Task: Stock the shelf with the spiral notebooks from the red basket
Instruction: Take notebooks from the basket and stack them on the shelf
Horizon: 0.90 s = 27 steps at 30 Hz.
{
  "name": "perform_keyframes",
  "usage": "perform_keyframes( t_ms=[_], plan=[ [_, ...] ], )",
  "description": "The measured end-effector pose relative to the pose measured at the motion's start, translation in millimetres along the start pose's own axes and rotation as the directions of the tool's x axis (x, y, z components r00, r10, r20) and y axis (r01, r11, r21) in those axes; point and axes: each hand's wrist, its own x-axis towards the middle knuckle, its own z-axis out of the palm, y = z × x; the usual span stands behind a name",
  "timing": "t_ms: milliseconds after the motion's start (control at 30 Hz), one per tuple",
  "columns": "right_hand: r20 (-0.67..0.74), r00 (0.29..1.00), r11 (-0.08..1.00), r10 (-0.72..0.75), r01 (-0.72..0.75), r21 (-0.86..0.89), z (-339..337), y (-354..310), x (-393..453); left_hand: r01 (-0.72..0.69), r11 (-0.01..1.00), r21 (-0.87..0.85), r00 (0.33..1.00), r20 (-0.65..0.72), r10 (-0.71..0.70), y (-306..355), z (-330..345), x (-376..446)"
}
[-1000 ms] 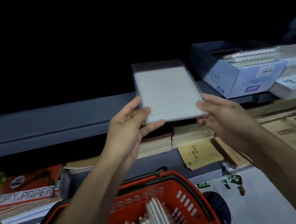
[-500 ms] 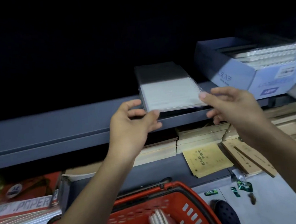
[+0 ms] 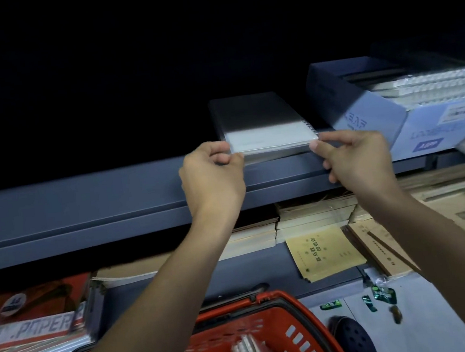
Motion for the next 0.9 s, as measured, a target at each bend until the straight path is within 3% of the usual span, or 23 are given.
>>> perform_keyframes(
  t_ms=[200,400,600,767,900],
  plan=[
    [-0.022,0.995,0.995,-0.101,0.1,-0.031,-5.8,-0.6,-22.1,-0.039,0.998,-0.039,0.998,0.051,0.041,-2.3,-11.9,-13.2],
    [0.081,0.984,0.986,-0.156,0.161,-0.054,-22.7,-9.8,-91.5,-0.093,0.994,-0.058,0.989,0.114,0.099,2.4,-47.8,-53.3],
    [0.261,0.965,0.987,-0.004,0.047,-0.156,-29.1,16.3,-175.4,0.124,0.985,-0.122,0.989,0.098,-0.112,-55.7,-81.4,-125.1],
    [0.527,0.827,0.941,0.197,-0.009,-0.338,-10.2,70.8,-245.8,0.402,0.915,-0.035,0.897,0.214,-0.386,-133.9,-86.8,-196.9],
    [0.602,0.658,0.852,0.453,-0.121,-0.509,5.5,129.3,-277.5,0.5,0.859,0.106,0.803,0.315,-0.506,-182.0,-90.9,-241.9]
  ],
)
